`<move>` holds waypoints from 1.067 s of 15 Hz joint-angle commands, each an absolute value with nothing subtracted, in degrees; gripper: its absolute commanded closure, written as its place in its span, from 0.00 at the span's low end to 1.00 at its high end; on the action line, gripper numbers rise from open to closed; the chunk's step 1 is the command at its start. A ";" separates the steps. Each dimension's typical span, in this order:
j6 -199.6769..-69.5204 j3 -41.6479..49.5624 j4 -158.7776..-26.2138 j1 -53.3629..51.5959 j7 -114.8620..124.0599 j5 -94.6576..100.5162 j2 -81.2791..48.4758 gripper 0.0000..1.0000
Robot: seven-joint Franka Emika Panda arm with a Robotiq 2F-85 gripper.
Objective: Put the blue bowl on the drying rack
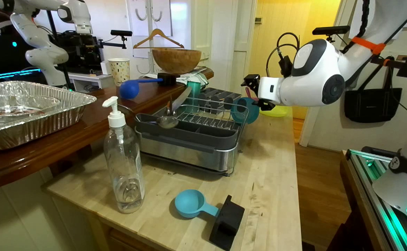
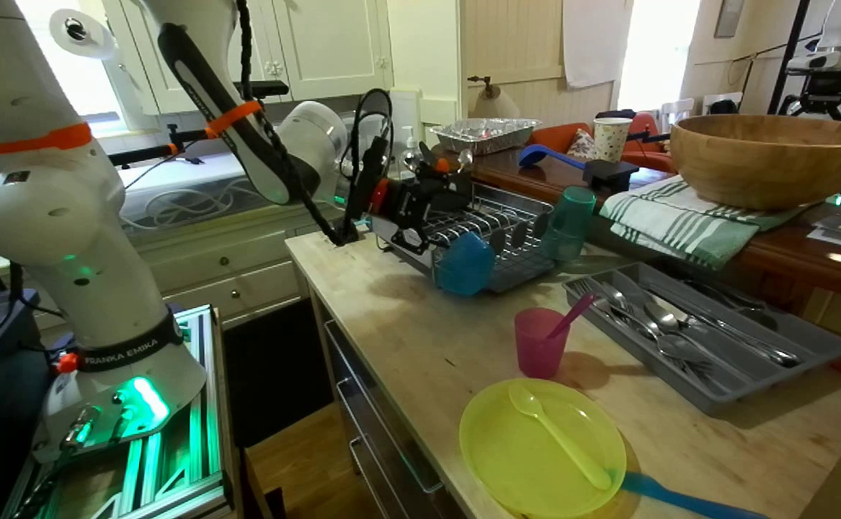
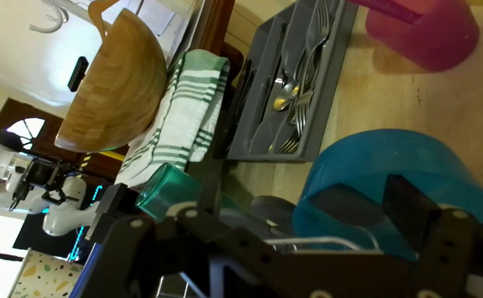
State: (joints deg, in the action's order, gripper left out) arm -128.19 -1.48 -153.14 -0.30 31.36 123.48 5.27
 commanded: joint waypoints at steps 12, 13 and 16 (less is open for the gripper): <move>-136.42 1.66 -152.49 -1.18 18.42 101.75 13.39 0.00; -136.46 1.93 -152.28 -1.10 17.37 98.89 13.62 0.00; -134.78 2.26 -151.60 -1.01 14.64 89.87 14.27 0.00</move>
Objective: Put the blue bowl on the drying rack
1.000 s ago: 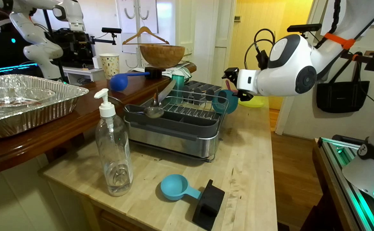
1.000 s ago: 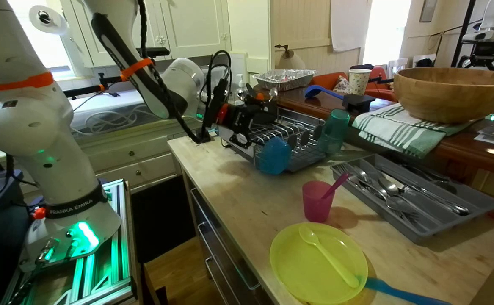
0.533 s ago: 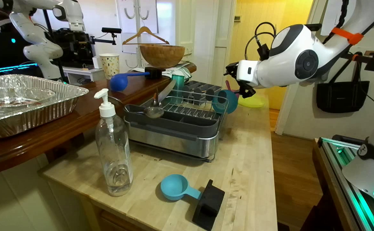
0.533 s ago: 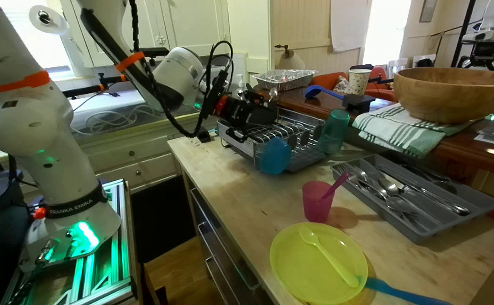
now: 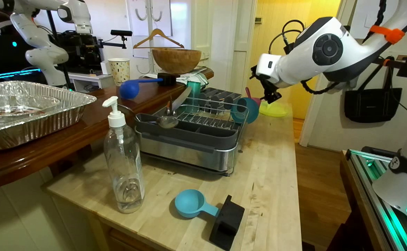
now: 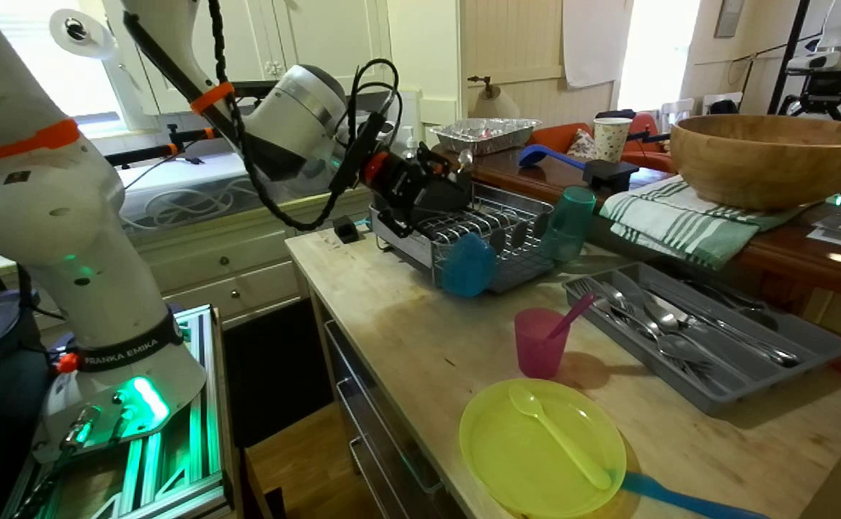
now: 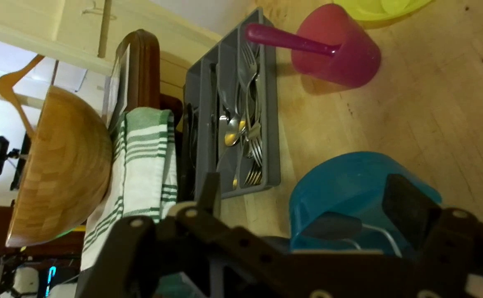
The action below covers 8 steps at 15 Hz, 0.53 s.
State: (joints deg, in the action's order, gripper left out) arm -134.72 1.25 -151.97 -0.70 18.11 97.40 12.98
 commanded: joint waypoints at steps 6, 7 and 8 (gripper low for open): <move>-135.49 3.02 -150.60 -0.62 16.75 80.62 16.65 0.00; -135.64 3.16 -150.44 -0.56 17.34 79.29 17.06 0.00; -135.98 3.34 -150.30 -0.51 18.11 78.11 17.48 0.00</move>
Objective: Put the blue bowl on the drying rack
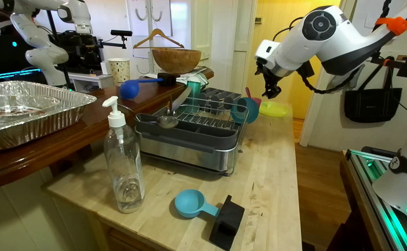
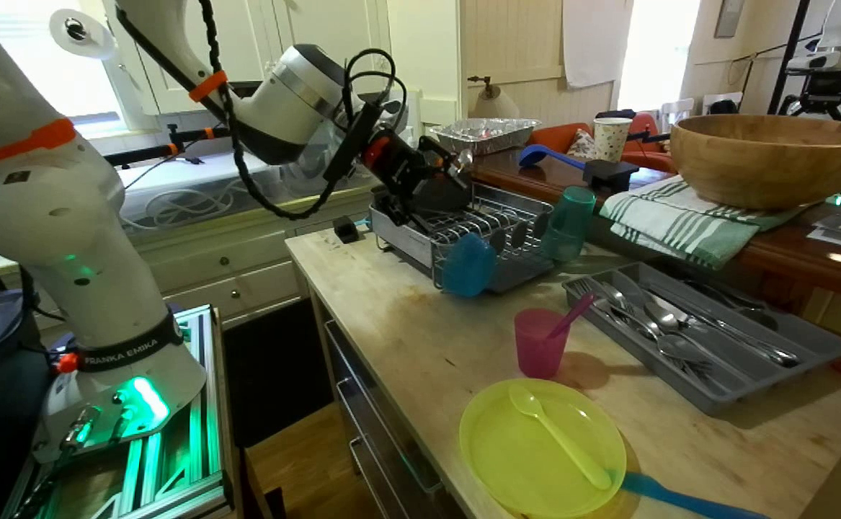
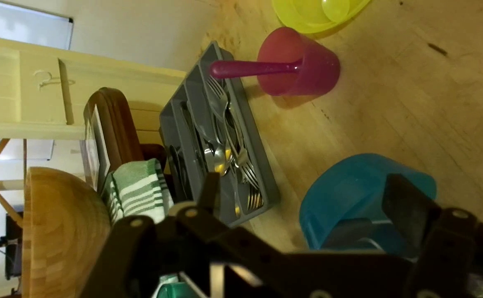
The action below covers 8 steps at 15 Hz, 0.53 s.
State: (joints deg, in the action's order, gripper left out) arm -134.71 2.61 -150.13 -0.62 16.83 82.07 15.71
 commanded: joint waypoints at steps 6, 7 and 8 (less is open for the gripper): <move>-139.60 4.32 -149.46 -0.06 22.66 72.40 19.53 0.00; -140.84 4.52 -149.39 0.18 23.77 72.02 19.56 0.00; -142.13 4.77 -149.29 0.37 24.24 71.48 19.93 0.00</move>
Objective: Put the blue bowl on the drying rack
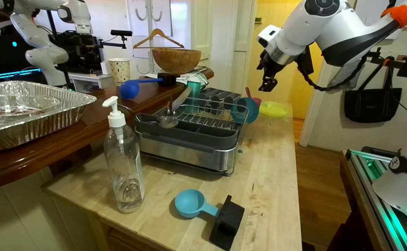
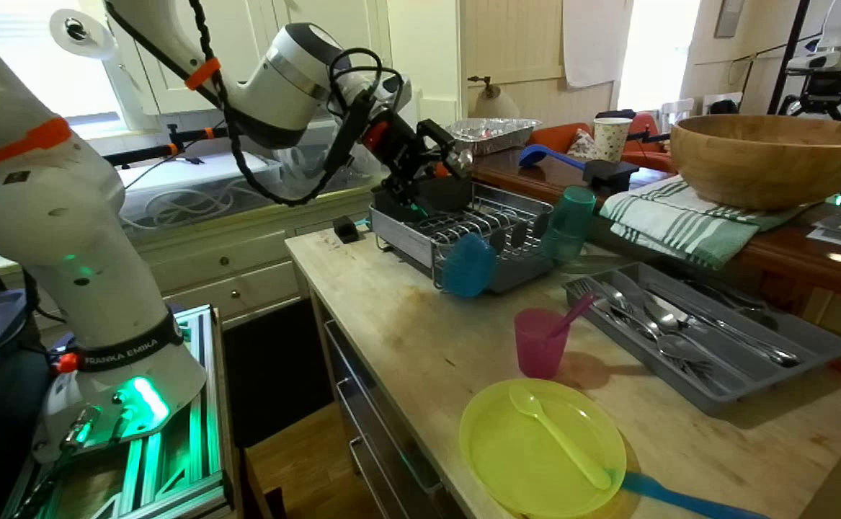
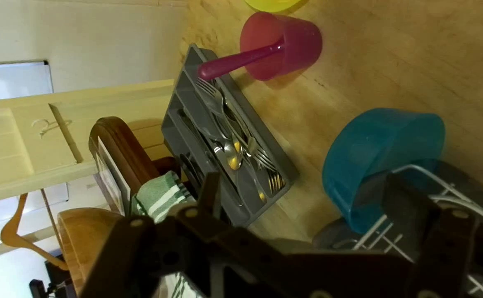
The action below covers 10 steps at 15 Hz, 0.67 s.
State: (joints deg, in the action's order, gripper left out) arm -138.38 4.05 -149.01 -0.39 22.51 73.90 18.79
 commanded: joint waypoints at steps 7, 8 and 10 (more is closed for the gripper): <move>-151.11 6.65 -149.58 2.73 26.25 67.06 19.92 0.00; -151.72 6.68 -149.65 3.12 26.21 66.33 19.86 0.00; -152.39 8.02 -149.75 2.37 26.34 65.34 19.88 0.00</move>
State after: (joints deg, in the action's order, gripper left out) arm -150.03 6.60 -148.77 2.47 26.23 67.70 19.44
